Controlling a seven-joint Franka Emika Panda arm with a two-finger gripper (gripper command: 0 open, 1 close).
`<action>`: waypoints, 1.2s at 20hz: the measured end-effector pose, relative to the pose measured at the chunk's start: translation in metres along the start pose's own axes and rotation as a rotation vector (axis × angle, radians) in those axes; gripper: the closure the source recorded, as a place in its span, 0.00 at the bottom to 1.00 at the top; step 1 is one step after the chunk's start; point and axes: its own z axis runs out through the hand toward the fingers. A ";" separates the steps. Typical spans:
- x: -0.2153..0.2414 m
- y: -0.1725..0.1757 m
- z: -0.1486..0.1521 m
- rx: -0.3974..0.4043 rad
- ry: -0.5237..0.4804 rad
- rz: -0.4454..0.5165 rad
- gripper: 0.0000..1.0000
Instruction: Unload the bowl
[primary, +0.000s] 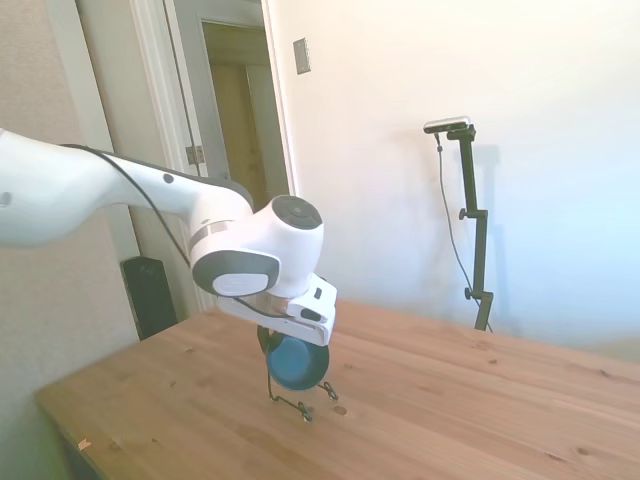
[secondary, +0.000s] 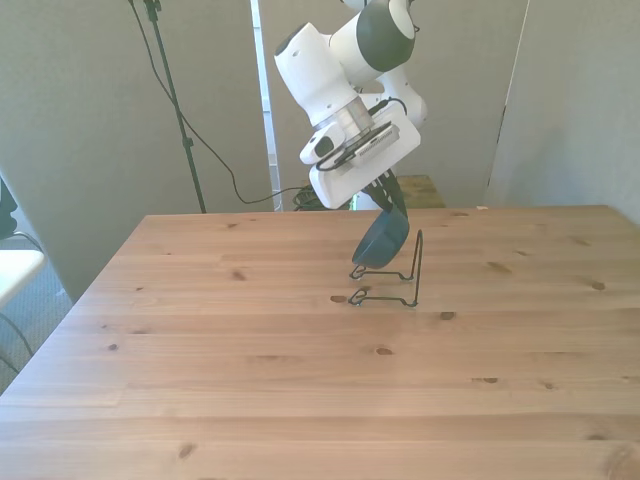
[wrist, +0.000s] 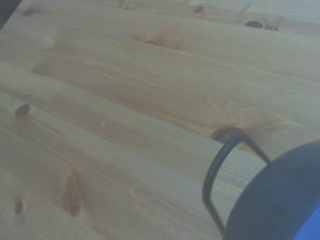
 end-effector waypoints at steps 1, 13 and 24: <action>-0.012 0.000 -0.003 -0.016 0.003 -0.012 1.00; -0.100 -0.010 0.046 -0.239 -0.127 -0.056 1.00; -0.102 -0.012 0.079 -0.367 -0.067 -0.006 1.00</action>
